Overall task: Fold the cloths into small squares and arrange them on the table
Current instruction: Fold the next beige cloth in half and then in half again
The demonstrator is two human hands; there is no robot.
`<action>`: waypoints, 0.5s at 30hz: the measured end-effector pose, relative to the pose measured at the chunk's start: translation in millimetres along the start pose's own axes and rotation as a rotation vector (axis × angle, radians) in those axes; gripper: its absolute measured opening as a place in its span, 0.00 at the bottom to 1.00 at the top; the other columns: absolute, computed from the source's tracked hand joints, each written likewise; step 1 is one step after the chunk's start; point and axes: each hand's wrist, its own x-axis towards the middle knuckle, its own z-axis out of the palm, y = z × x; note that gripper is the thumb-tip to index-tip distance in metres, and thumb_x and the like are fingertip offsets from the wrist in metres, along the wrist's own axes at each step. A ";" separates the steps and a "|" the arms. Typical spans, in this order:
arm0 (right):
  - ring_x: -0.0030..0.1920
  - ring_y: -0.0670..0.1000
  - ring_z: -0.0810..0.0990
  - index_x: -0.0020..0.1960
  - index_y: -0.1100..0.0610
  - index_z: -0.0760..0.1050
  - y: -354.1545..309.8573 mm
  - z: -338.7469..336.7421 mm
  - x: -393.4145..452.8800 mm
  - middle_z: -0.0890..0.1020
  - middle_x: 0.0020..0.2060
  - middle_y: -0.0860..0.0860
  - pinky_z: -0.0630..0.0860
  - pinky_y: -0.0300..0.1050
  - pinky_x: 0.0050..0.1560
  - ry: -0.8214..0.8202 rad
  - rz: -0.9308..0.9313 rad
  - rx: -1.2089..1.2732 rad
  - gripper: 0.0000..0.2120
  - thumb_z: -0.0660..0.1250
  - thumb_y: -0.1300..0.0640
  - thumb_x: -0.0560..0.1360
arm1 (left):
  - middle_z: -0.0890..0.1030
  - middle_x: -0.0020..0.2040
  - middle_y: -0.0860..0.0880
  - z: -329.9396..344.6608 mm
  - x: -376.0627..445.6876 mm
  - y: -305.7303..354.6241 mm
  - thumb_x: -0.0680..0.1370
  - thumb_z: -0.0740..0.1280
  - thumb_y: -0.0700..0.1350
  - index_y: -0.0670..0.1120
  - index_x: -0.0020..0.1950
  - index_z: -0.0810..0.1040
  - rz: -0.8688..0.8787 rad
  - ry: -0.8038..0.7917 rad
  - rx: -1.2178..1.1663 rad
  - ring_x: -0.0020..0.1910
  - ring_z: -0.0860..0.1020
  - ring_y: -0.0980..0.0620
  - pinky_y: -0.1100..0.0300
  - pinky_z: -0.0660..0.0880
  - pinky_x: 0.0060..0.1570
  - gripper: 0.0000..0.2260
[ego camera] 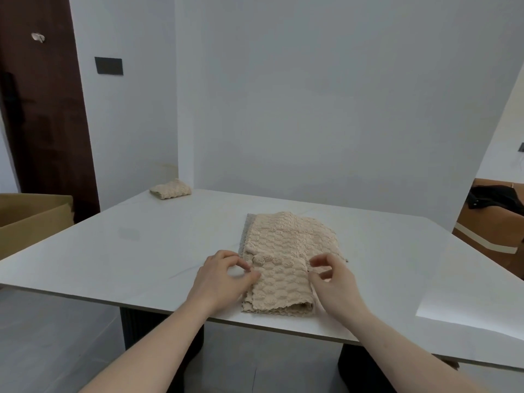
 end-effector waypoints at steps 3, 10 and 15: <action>0.45 0.39 0.80 0.55 0.42 0.76 16.7 6.8 -6.3 0.81 0.52 0.36 0.78 0.44 0.53 -0.086 0.007 -0.063 0.07 0.67 0.43 0.79 | 0.74 0.57 0.68 1.4 -0.7 1.2 0.65 0.72 0.72 0.62 0.45 0.84 0.032 -0.026 0.016 0.61 0.70 0.63 0.59 0.68 0.63 0.18; 0.57 0.38 0.77 0.72 0.34 0.65 17.1 10.2 -7.2 0.69 0.66 0.35 0.74 0.42 0.60 -0.130 -0.100 -0.116 0.20 0.59 0.36 0.80 | 0.80 0.53 0.65 0.6 0.3 1.0 0.69 0.78 0.60 0.60 0.37 0.86 0.014 -0.017 -0.134 0.58 0.76 0.63 0.58 0.71 0.60 0.06; 0.76 0.42 0.60 0.77 0.37 0.63 19.7 13.2 -8.9 0.60 0.76 0.33 0.59 0.46 0.77 -0.220 -0.202 -0.338 0.27 0.57 0.36 0.79 | 0.81 0.51 0.62 1.5 1.1 2.0 0.71 0.78 0.54 0.54 0.36 0.85 -0.045 0.050 -0.183 0.55 0.77 0.63 0.61 0.71 0.54 0.07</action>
